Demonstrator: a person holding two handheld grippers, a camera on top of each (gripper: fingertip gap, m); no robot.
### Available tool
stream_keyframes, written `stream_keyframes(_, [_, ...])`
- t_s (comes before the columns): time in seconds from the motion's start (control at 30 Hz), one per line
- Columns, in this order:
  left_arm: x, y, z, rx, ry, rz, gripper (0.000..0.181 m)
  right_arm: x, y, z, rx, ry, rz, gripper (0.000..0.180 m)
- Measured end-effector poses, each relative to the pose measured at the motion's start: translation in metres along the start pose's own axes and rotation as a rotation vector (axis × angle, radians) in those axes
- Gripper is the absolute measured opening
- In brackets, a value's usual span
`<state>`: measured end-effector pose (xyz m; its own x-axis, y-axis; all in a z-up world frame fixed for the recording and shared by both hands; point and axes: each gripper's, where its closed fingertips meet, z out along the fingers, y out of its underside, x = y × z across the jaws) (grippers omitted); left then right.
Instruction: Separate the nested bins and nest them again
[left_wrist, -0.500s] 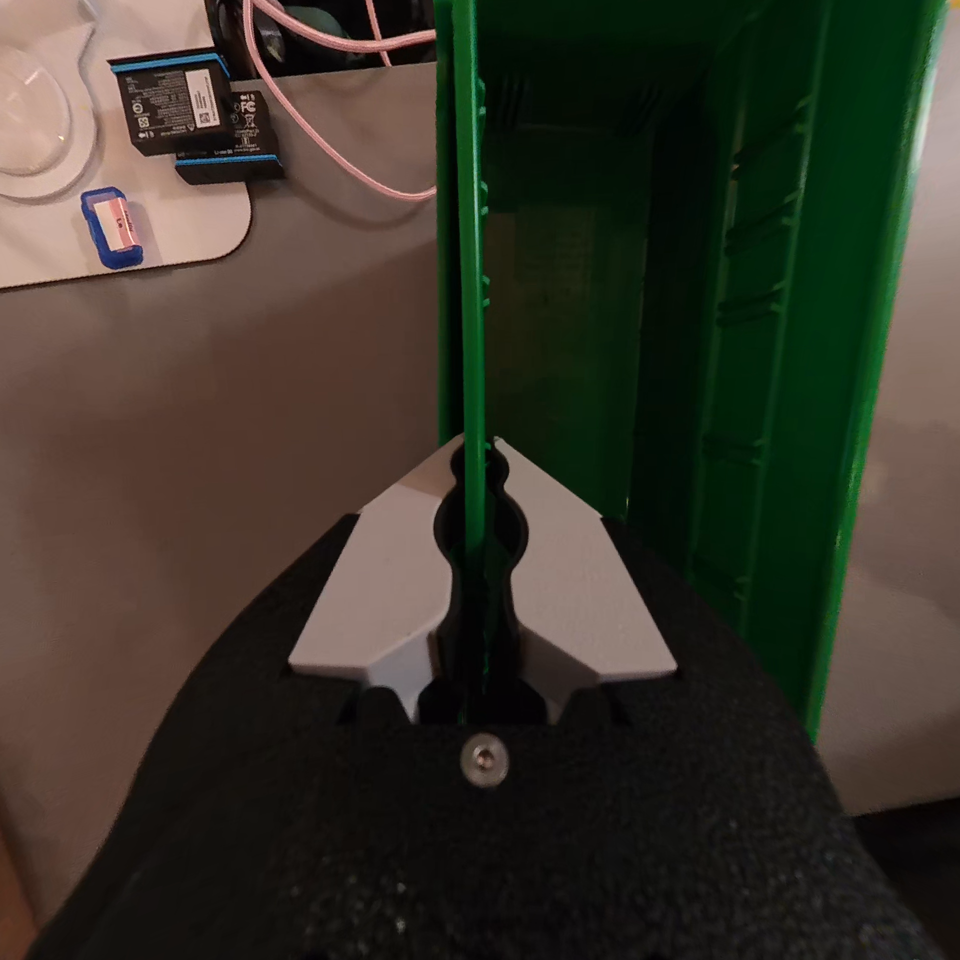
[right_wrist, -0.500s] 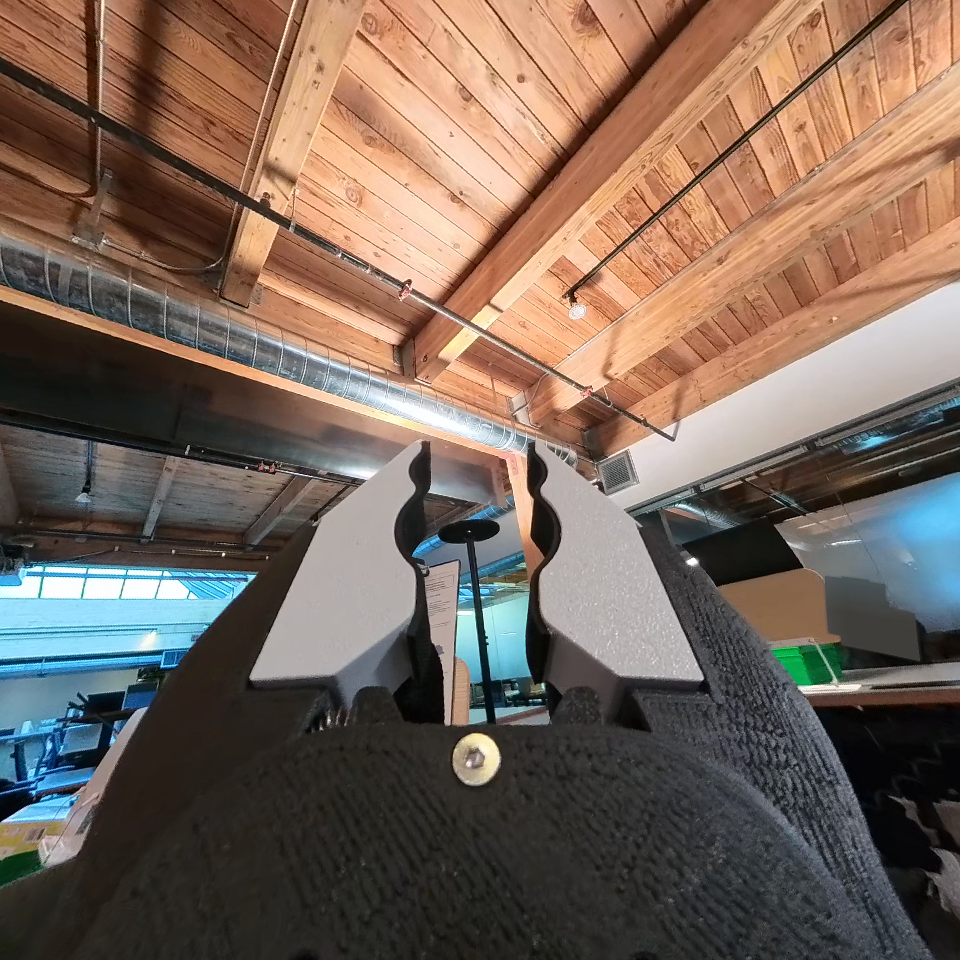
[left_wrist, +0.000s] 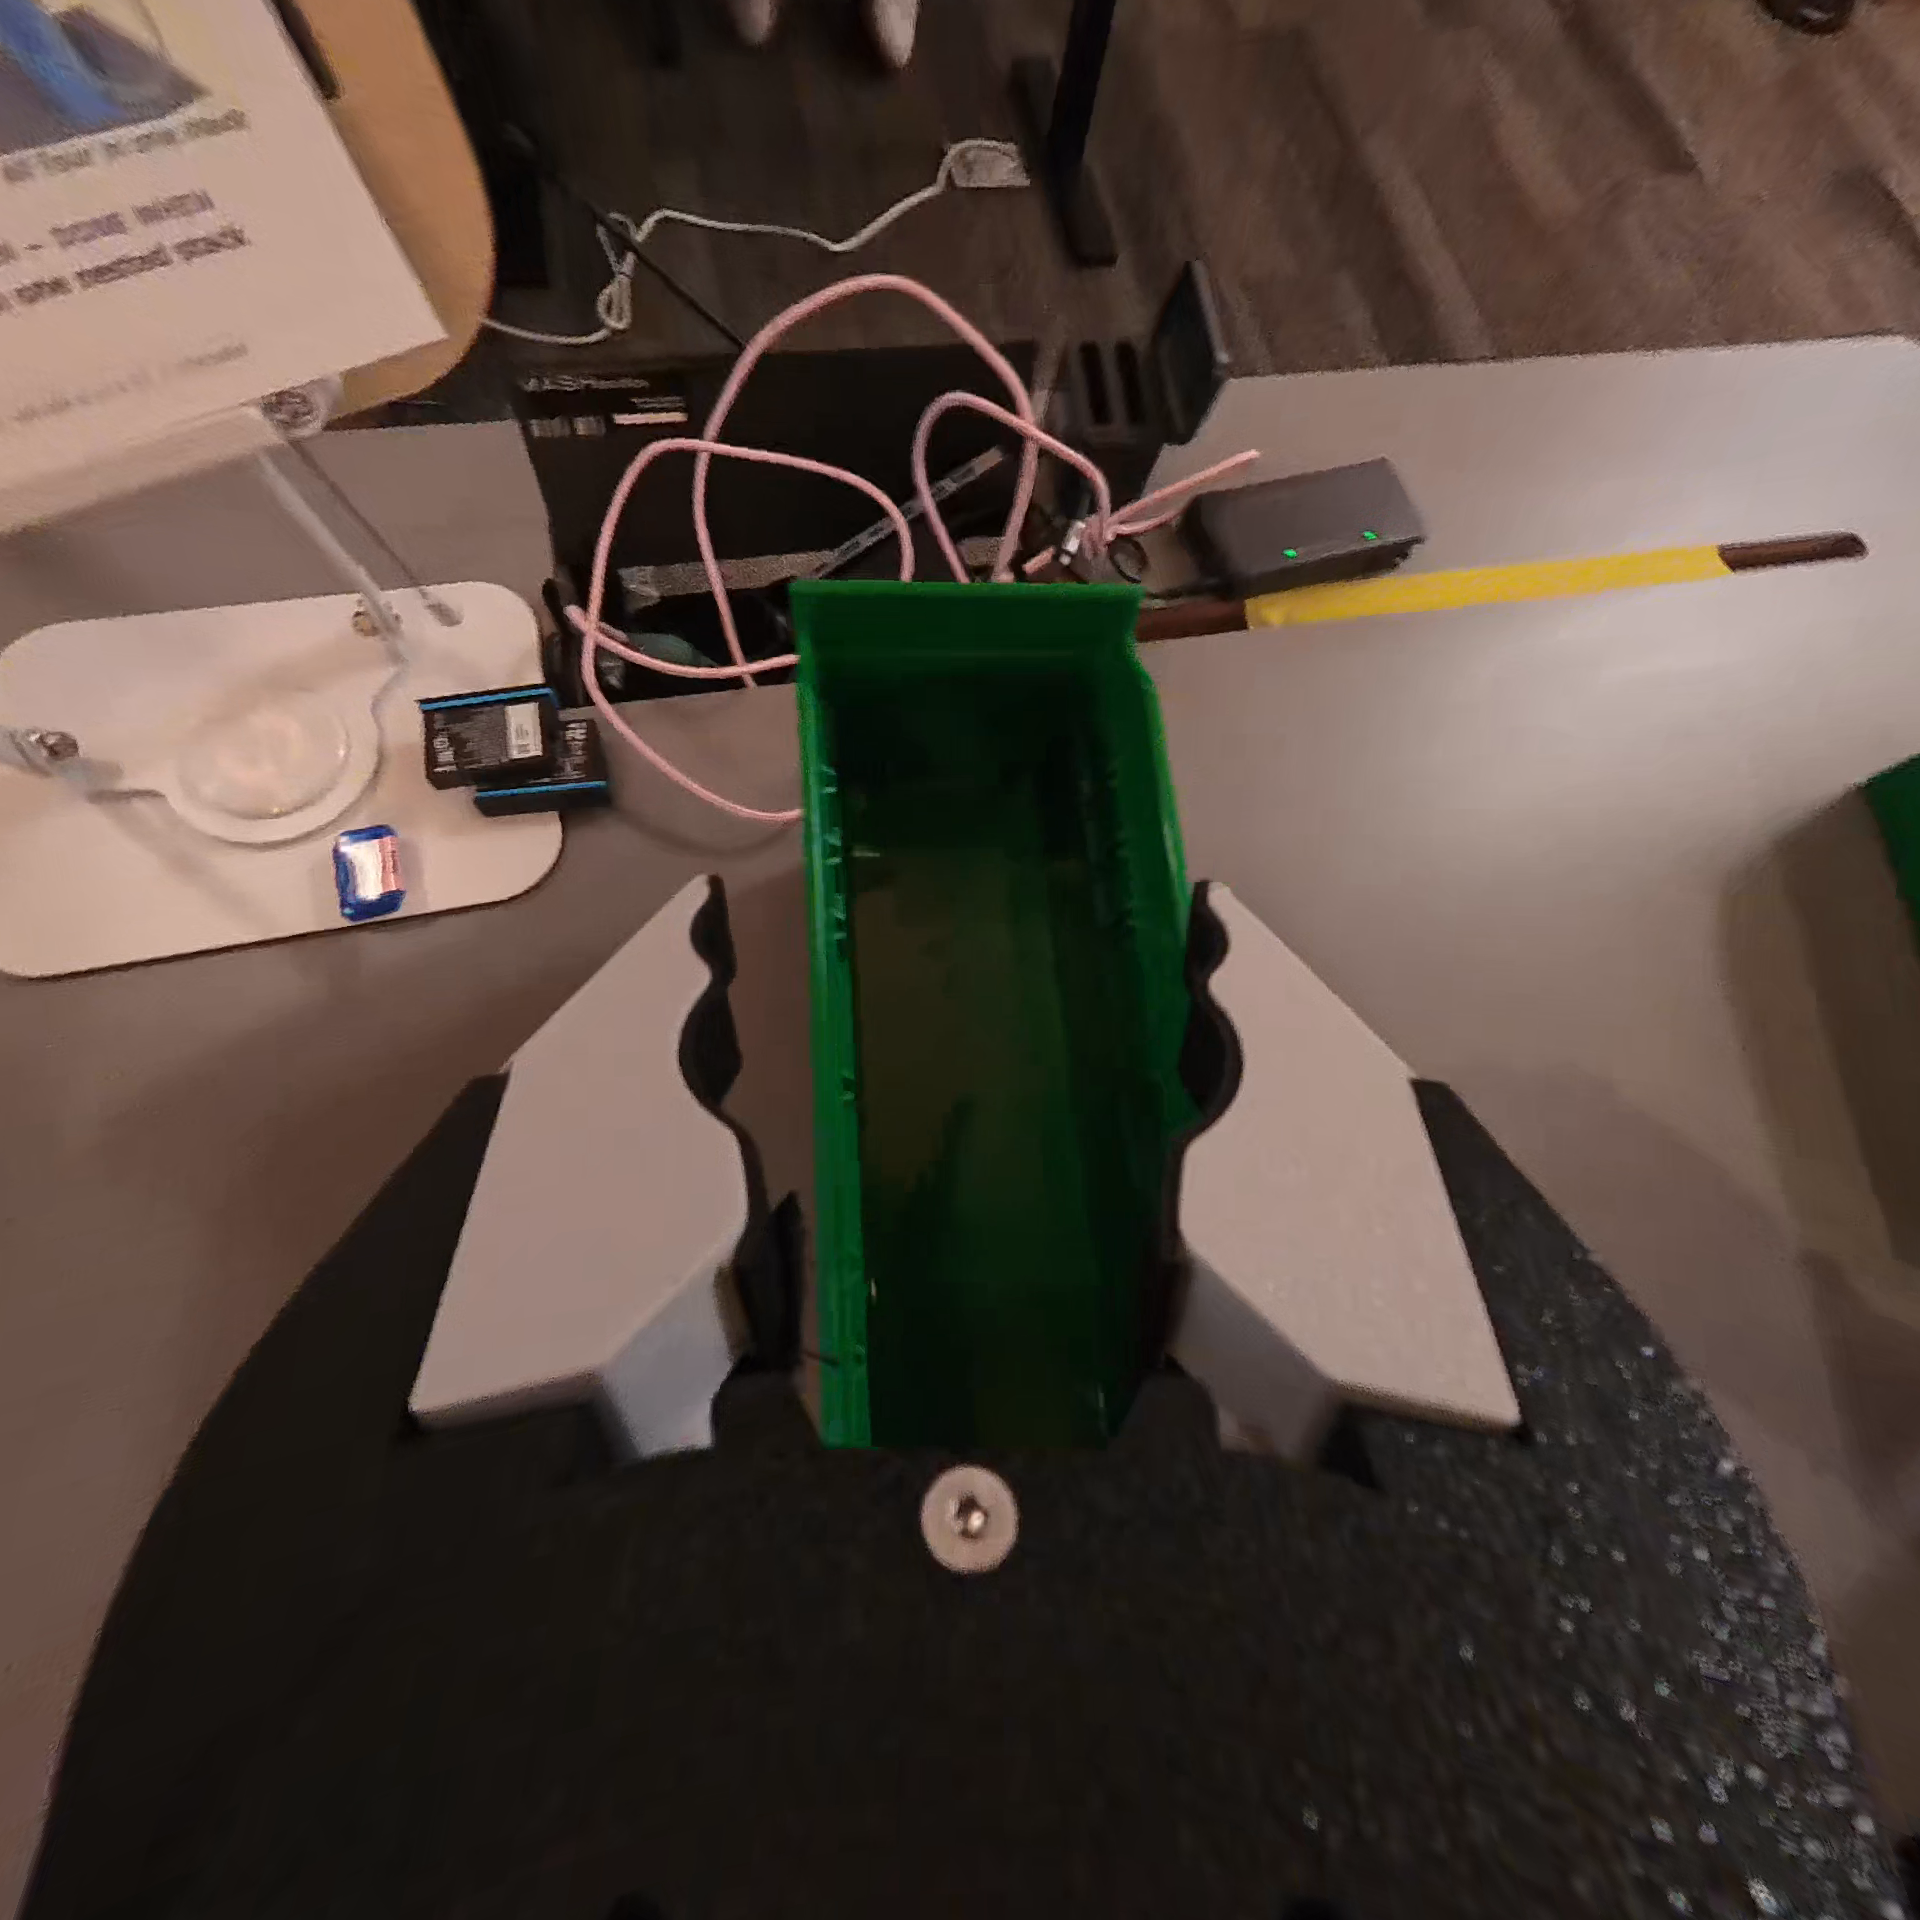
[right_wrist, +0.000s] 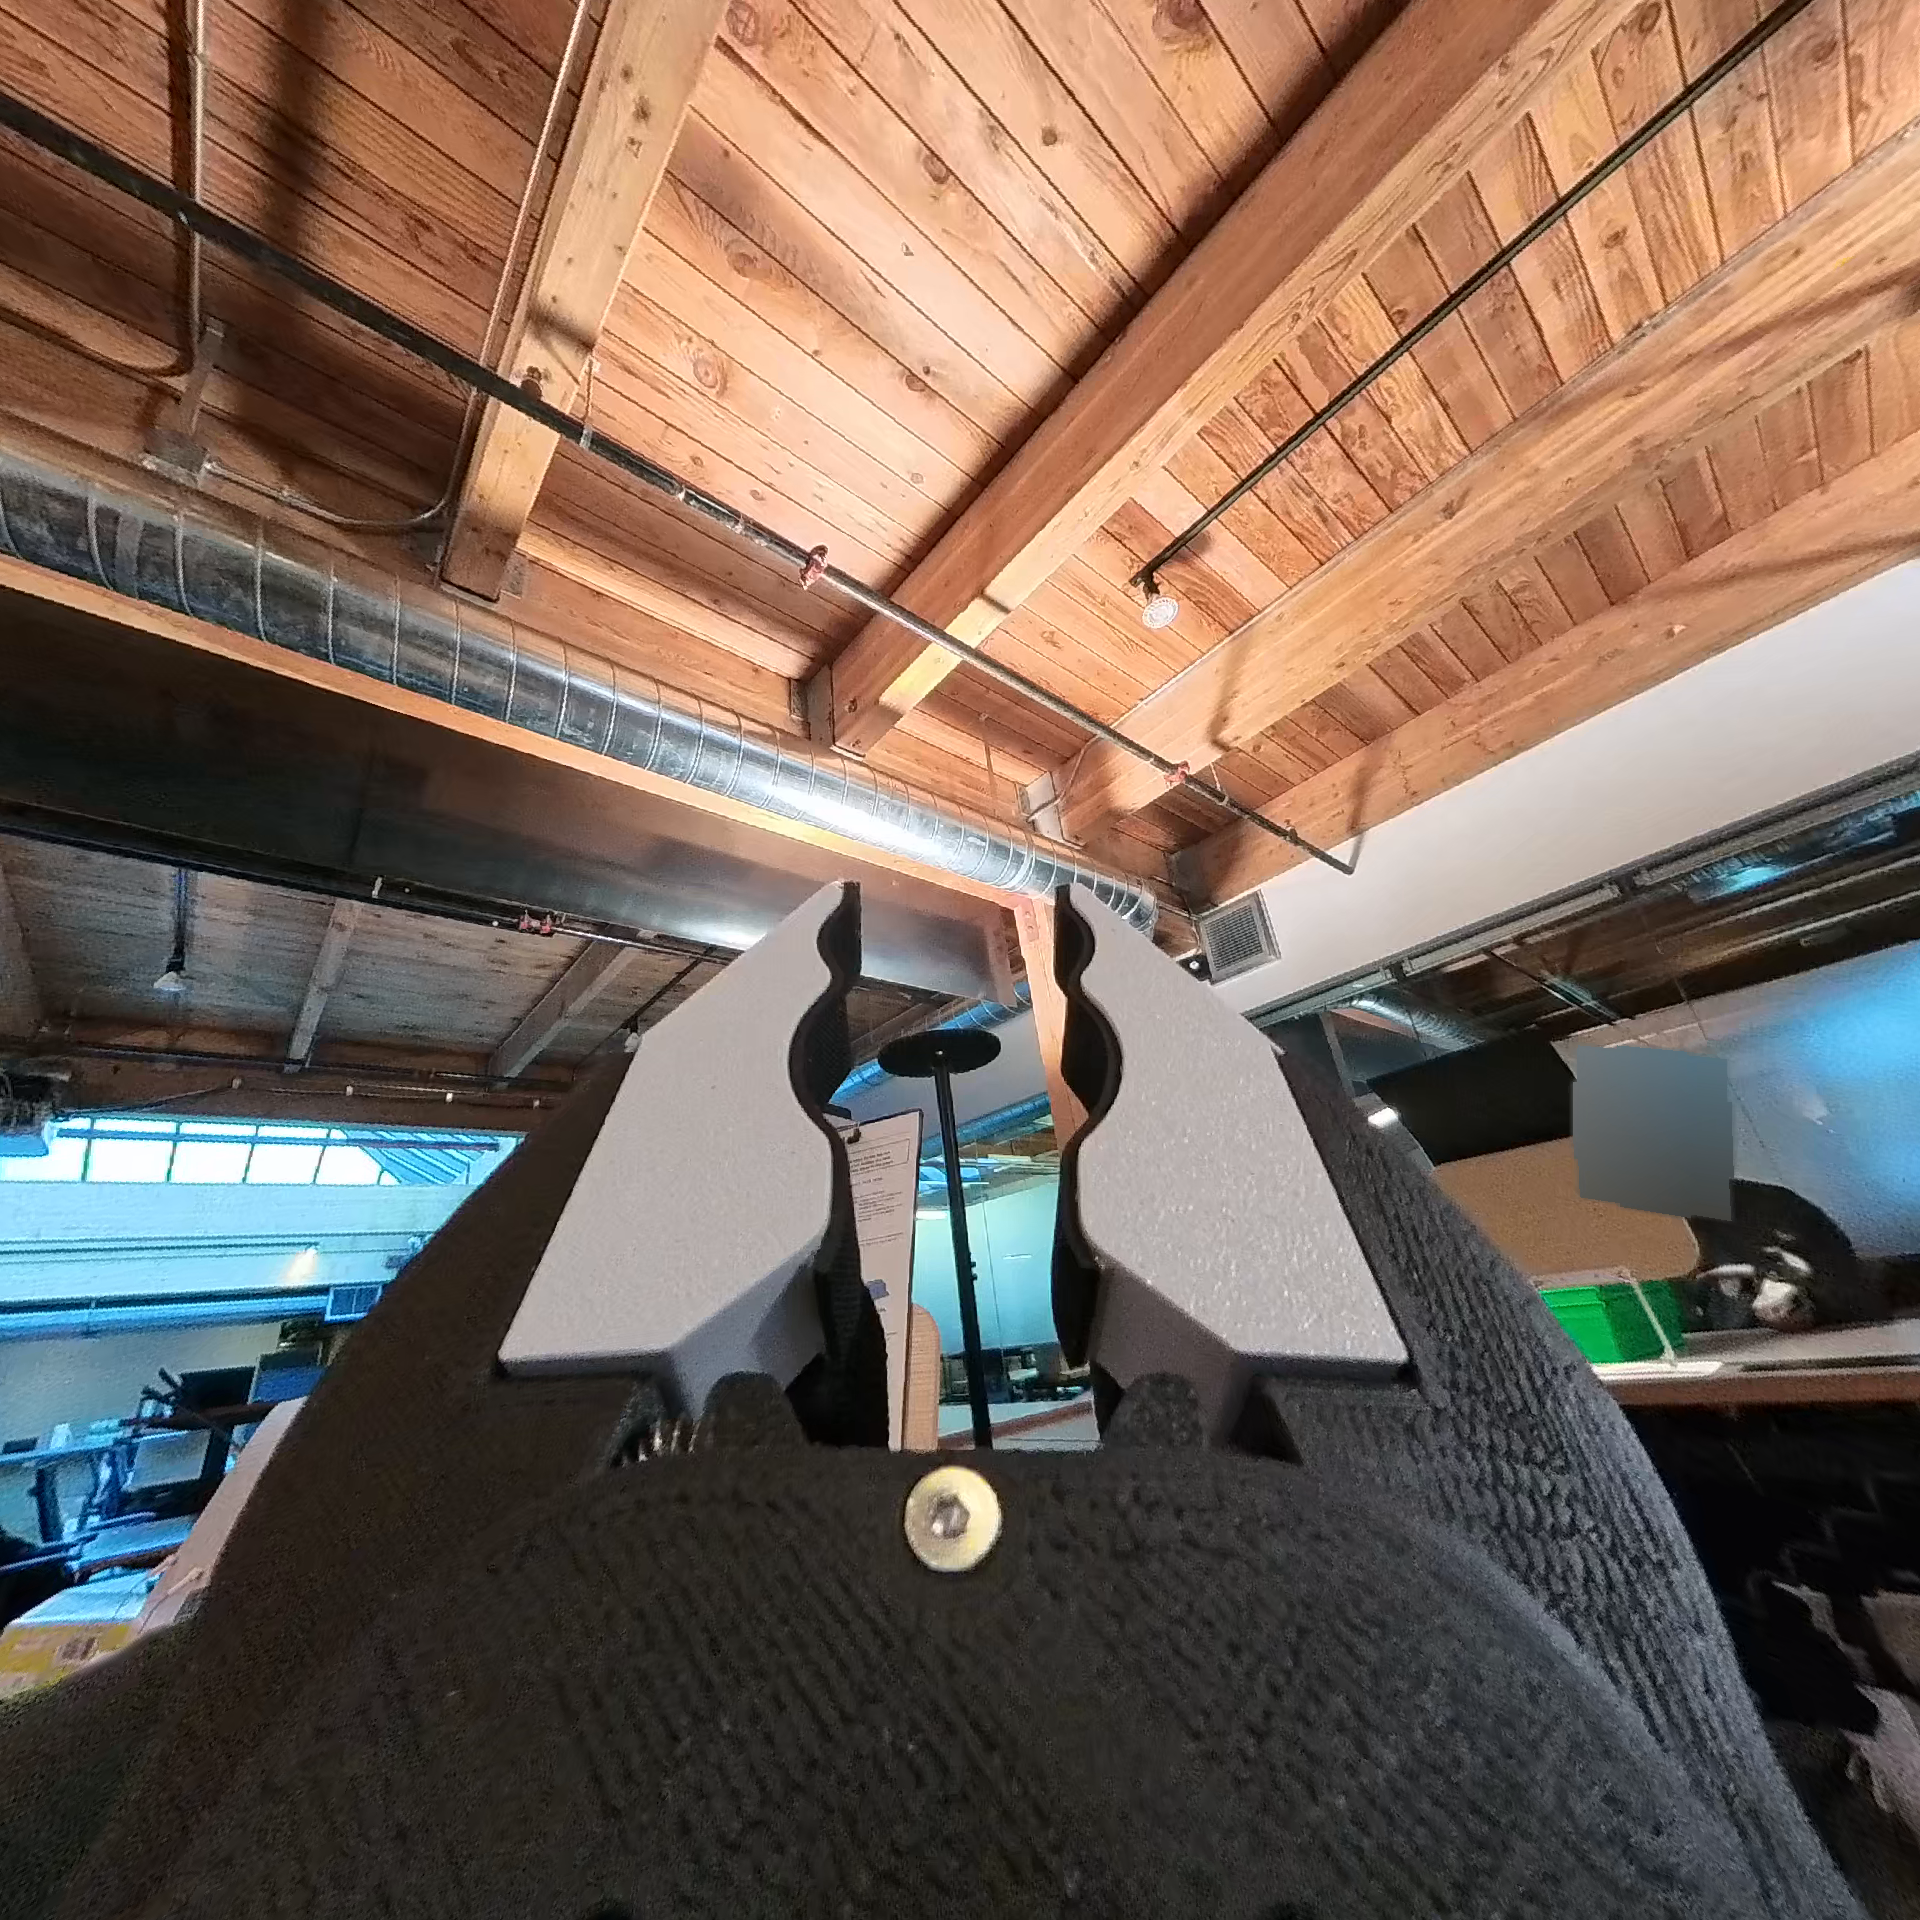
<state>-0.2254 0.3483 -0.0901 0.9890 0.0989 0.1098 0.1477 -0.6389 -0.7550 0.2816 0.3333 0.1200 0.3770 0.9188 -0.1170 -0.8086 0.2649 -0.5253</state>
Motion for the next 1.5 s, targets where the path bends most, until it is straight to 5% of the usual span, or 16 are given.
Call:
stream_keyframes(0.27, [0.085,0.003,0.010,0.008,0.179,0.121,0.083,-0.003,-0.003,-0.001,0.002,-0.002,-0.017,0.036])
stream_keyframes(0.37, [0.188,-0.011,0.014,0.114,0.368,0.278,0.076,-0.005,-0.020,-0.007,0.020,-0.007,-0.035,0.037])
stream_keyframes(0.47, [0.297,0.007,0.035,0.054,0.516,0.451,0.079,-0.003,-0.052,-0.024,0.086,0.044,-0.109,0.036])
stream_keyframes(0.57, [0.417,0.028,0.040,0.075,0.813,0.554,0.064,0.004,-0.084,-0.043,0.150,0.141,-0.239,0.031])
stream_keyframes(0.7, [0.492,0.061,0.097,-0.114,0.759,0.591,0.091,0.012,-0.108,-0.060,0.210,0.212,-0.309,0.029])
stream_keyframes(0.8, [0.529,0.079,0.132,-0.277,0.826,0.428,0.108,0.012,-0.109,-0.061,0.231,0.178,-0.250,0.029])
stream_keyframes(0.97, [0.542,0.108,0.179,-0.442,0.737,0.355,0.123,0.017,-0.095,-0.052,0.190,0.162,-0.222,0.031])
stream_keyframes(1.1, [0.551,0.141,0.187,-0.569,0.699,0.404,0.107,0.018,-0.092,-0.050,0.192,0.147,-0.203,0.032])
stream_keyframes(1.2, [0.541,0.152,0.196,-0.611,0.591,0.458,0.081,0.018,-0.091,-0.050,0.190,0.143,-0.199,0.032])
stream_keyframes(1.33, [0.521,0.138,0.205,-0.554,0.511,0.484,0.012,0.019,-0.094,-0.051,0.201,0.147,-0.209,0.032])
stream_keyframes(1.5, [0.486,0.131,0.193,-0.571,0.562,0.504,0.002,0.021,-0.091,-0.050,0.197,0.128,-0.170,0.032])
